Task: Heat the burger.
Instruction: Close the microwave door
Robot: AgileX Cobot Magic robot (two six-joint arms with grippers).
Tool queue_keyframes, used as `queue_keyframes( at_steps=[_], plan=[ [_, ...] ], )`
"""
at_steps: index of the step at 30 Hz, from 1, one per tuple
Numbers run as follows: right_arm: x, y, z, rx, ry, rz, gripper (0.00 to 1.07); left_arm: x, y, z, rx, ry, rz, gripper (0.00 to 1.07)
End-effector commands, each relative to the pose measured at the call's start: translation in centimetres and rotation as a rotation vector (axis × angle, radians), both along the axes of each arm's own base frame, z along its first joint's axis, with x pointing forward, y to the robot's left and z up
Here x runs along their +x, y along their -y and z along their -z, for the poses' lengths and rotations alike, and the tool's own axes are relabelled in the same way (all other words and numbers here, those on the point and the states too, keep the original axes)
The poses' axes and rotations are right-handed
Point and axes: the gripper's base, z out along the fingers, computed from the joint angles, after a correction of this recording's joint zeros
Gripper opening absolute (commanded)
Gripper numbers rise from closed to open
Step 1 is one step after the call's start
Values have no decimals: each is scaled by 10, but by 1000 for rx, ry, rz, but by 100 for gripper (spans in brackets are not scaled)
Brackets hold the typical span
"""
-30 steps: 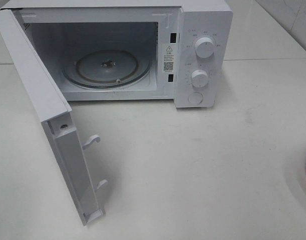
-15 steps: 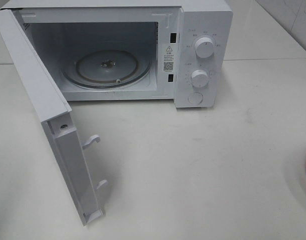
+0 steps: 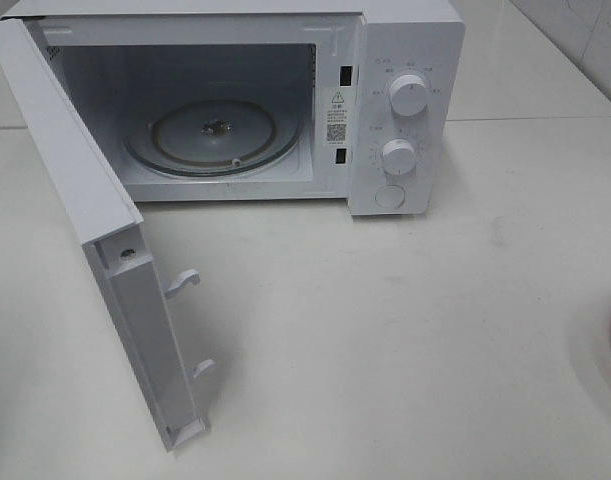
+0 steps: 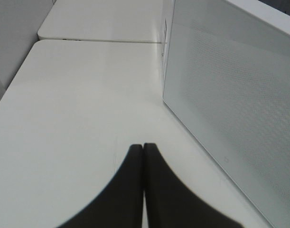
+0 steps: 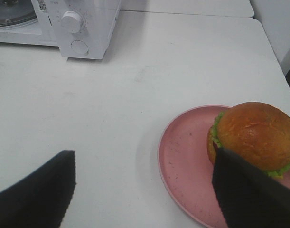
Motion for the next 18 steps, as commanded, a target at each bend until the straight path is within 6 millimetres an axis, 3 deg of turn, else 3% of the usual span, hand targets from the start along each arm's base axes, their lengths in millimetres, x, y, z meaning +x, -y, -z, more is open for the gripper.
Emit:
queue_keyframes(
  at_steps=[1, 12, 18],
  plan=[
    [-4, 1, 0, -6, 30, -2, 76, 9, -3, 7, 5, 89, -28, 0],
    [-4, 1, 0, -6, 30, -2, 76, 18, -9, 23, 25, 298, -85, 0],
    [-4, 1, 0, -6, 30, -2, 76, 30, -11, 28, 37, 265, -91, 0]
  ],
)
